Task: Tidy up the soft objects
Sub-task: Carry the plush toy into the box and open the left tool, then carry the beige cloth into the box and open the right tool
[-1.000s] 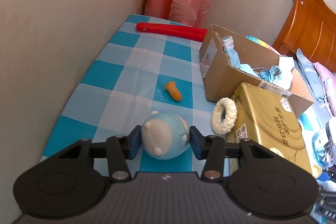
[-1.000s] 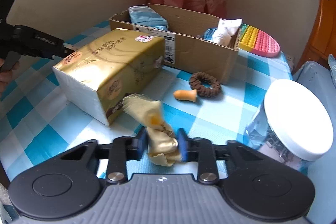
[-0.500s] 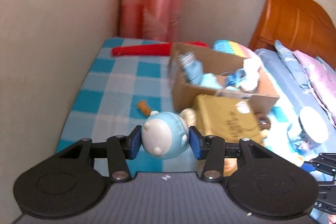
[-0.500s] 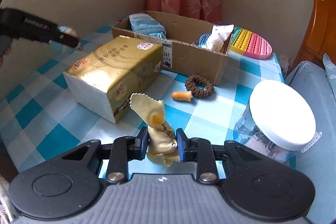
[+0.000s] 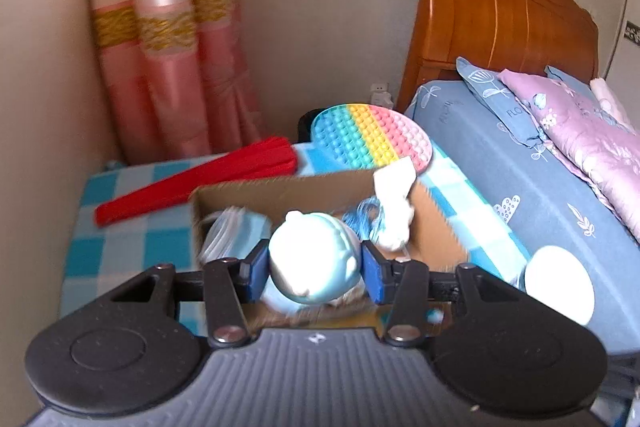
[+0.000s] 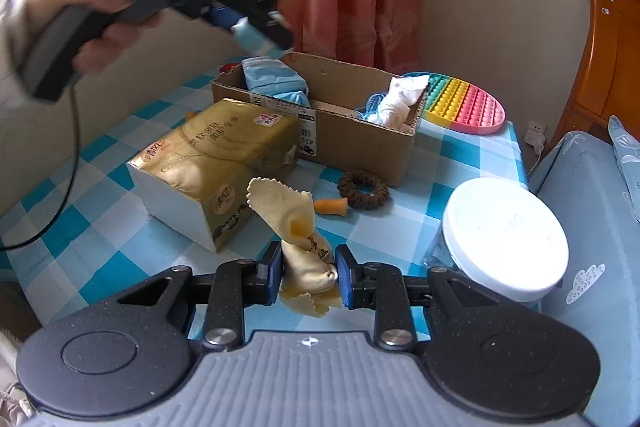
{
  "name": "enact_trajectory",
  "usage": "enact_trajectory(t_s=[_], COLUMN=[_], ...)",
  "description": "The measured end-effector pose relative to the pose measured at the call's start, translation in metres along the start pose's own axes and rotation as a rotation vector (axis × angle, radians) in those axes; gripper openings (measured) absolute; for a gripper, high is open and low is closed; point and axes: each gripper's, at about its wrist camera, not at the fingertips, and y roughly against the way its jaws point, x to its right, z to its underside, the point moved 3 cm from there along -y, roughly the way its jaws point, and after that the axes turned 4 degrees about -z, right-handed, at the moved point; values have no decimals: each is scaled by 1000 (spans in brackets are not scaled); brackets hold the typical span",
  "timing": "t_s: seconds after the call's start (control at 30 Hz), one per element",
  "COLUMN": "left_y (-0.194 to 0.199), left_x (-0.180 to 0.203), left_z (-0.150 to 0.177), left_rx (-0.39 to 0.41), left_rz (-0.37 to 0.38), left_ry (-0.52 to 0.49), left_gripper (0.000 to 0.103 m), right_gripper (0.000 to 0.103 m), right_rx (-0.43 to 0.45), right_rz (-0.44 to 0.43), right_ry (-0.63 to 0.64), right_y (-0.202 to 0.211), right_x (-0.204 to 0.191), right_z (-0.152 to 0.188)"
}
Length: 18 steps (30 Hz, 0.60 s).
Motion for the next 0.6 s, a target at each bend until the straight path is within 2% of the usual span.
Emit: enact_trajectory(t_s=[0.03,0.1,0.13,0.2,0.37,0.6], left_y=[-6,-17,-22,-25,-15,31], left_x=[3,9,10,11,7,-11], left_z=[-5,-13,-15,-16,-9,17], left_rx=[0,13,18,45,47,89], left_rz=[2,7,-1,-36,-38,-74], left_ry=[-12,-37,-35,-26,-28,-8], left_gripper=[49,86,91,92,94,101], right_gripper=[32,32,32,32,32,32], right_rx=[-2,-6,-8,-11,-11,-14], right_rz=[3,2,5,11,7,2], right_ry=[-3,-10,-12,-13,-7,6], right_y=[1,1,1,1,3,3], right_x=[2,4,5,6,6,1], right_z=[0,1,1,2,1,-6])
